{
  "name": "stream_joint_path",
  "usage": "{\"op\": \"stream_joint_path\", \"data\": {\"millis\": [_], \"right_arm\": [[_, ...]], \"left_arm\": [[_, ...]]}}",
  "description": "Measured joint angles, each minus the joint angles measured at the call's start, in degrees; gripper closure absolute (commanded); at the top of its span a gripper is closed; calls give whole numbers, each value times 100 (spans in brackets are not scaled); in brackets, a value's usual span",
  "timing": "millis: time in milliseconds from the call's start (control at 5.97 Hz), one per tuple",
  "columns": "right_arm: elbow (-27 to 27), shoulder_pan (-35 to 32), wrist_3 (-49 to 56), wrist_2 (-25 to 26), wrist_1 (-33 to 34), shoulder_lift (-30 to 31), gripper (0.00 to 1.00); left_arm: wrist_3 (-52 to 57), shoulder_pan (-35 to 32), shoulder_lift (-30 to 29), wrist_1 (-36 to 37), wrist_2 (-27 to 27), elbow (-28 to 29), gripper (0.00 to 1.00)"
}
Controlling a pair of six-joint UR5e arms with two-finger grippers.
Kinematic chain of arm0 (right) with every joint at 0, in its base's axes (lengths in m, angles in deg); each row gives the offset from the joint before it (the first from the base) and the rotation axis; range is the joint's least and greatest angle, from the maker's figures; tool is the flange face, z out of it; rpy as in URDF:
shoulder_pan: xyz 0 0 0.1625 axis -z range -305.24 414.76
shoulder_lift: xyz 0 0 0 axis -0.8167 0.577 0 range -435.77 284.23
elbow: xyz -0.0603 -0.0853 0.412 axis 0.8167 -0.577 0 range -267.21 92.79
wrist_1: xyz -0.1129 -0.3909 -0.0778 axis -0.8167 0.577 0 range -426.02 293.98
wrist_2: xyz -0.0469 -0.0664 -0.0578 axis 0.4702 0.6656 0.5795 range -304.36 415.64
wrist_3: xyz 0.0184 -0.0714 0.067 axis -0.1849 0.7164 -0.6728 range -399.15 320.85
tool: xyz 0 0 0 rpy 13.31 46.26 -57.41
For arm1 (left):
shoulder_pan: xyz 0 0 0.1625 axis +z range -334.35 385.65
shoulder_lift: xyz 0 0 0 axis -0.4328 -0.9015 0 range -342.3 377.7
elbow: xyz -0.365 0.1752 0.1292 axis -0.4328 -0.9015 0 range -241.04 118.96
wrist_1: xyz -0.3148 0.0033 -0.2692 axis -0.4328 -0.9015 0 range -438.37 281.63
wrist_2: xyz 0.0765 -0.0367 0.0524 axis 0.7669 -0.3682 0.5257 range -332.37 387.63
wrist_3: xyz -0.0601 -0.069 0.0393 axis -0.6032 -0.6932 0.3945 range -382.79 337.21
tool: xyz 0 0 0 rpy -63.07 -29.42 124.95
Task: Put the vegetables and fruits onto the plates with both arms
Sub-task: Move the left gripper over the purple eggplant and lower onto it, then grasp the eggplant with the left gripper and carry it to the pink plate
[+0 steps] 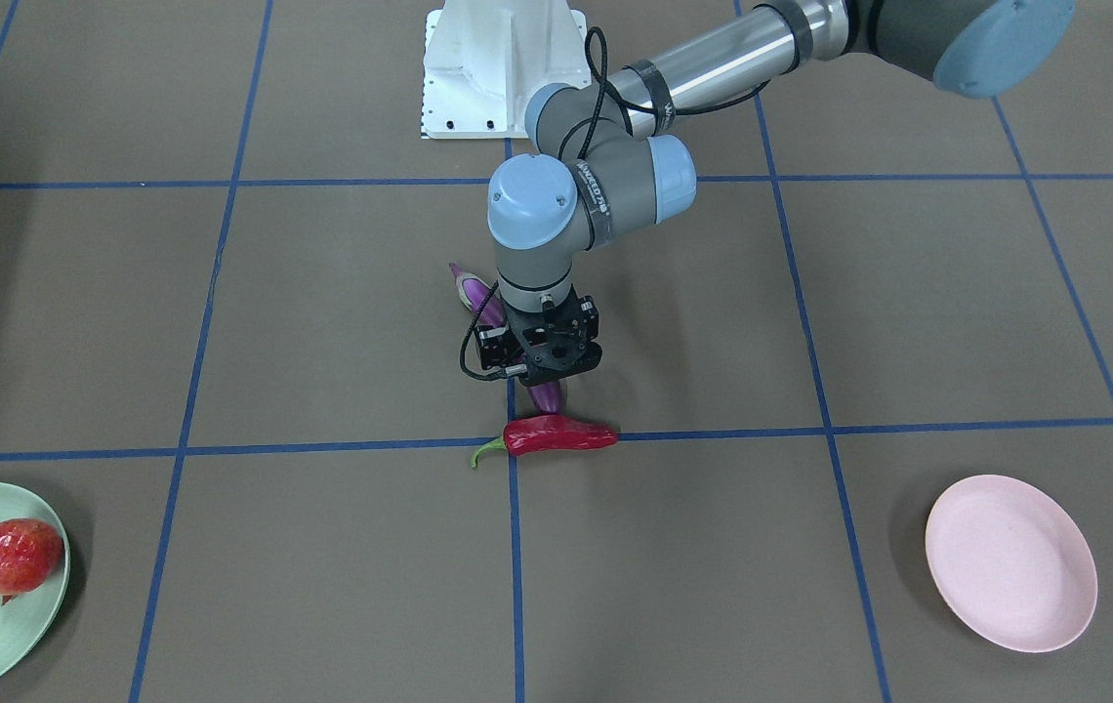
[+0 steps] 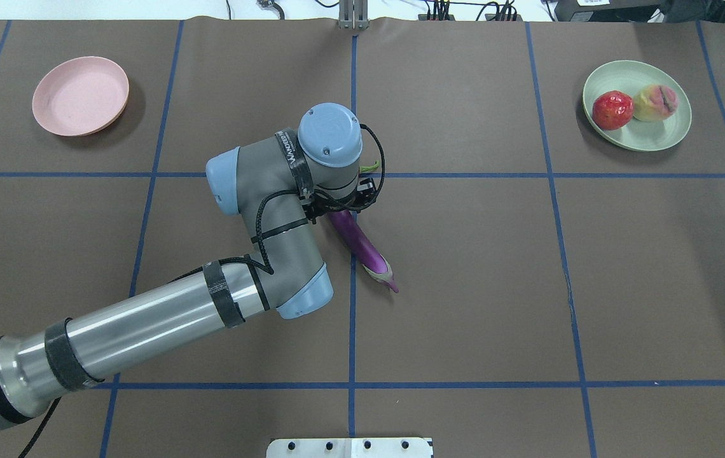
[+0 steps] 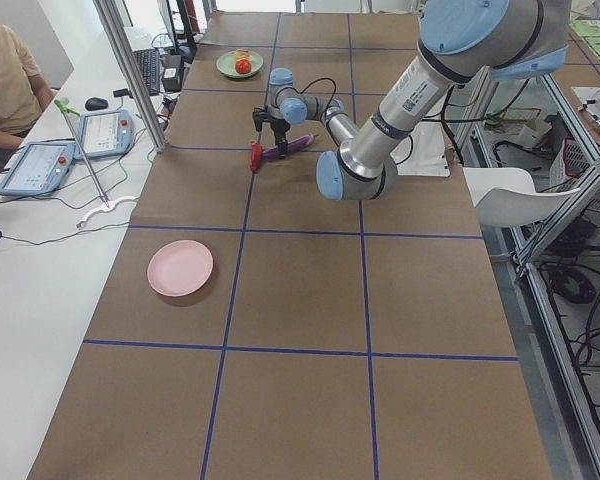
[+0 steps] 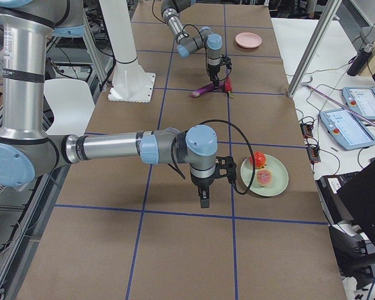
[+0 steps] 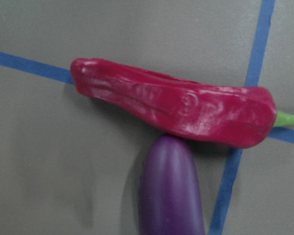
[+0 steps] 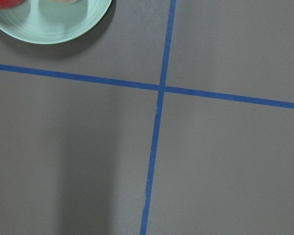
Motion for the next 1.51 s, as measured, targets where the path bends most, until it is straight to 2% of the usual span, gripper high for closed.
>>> {"op": "stream_joint_path", "data": {"millis": [503,838,1173,1341,1508], "right_arm": [[0,2,-19,-4,2,-2,0],[-2,2,-27,-4,-2,-8,0],[-16,2,-31,-4,2,-8,0],[-20,2,-35,-4,3,-7,0],[-26,2,-34,-4,3,-2,0]], "left_arm": [[41,-26,-39,18,5,-96,100],[318,-224,-14,315,-36,-581,100],[1206,-659,88,847,-64,-1001,100],[1821,-1007,249,895,-170,-954,100],[2700,-1462,397,881,-459,-661,100]]}}
